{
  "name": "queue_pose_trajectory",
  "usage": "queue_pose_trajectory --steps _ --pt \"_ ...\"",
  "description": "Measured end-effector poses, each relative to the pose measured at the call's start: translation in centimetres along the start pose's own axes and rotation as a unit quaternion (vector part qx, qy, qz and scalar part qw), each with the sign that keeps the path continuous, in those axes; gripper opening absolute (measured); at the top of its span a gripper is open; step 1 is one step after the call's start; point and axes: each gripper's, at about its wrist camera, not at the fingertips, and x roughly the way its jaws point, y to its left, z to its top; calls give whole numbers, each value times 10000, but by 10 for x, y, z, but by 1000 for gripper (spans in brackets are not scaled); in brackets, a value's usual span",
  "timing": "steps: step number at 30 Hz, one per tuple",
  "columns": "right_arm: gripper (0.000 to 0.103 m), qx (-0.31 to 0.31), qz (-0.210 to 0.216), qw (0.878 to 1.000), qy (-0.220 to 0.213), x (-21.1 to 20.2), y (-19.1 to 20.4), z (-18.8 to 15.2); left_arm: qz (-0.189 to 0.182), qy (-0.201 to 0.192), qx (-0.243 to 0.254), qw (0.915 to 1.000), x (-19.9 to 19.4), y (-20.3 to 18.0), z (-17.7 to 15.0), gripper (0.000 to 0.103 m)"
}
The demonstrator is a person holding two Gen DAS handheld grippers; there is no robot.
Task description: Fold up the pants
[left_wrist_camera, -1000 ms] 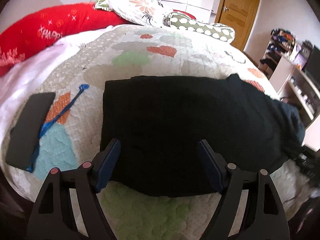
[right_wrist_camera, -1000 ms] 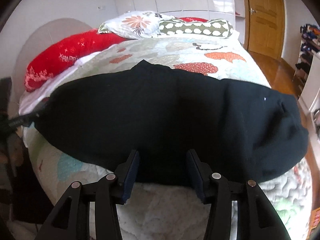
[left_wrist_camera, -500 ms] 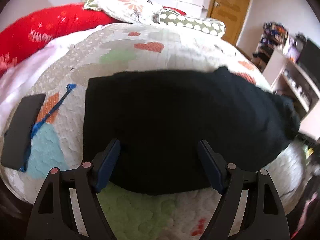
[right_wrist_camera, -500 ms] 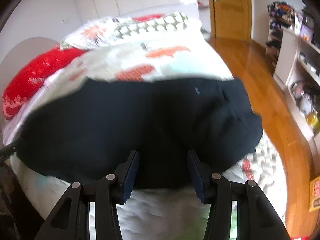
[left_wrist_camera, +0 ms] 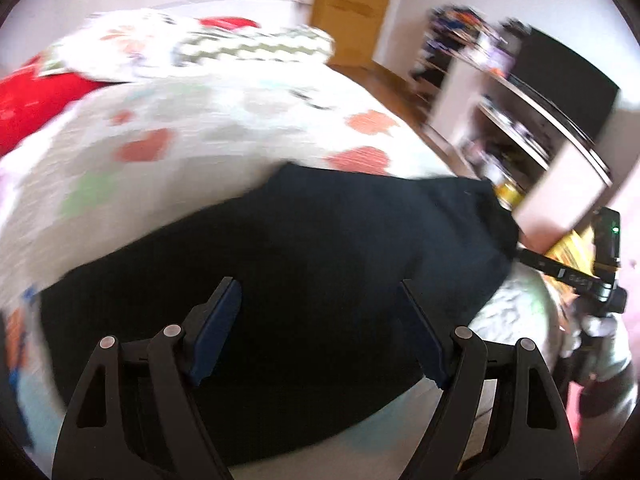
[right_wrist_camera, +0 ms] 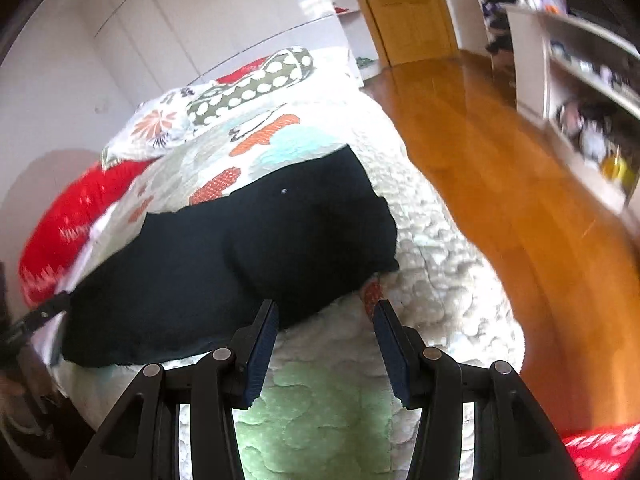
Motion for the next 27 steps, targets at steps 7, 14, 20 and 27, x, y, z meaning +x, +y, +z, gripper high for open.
queue_pose_trajectory --steps 7,14,20,27 --pt "61 221 345 9991 46 18 -6 8 -827 472 732 9928 82 -81 65 80" --pt "68 386 639 9970 224 23 -17 10 -1222 893 1668 9743 153 -157 114 80" --pt "73 280 586 9969 442 39 -17 19 -1297 1257 2009 9628 200 -182 120 80" --pt "32 351 785 9961 187 40 -25 26 -1455 1175 2042 9609 213 -190 117 34"
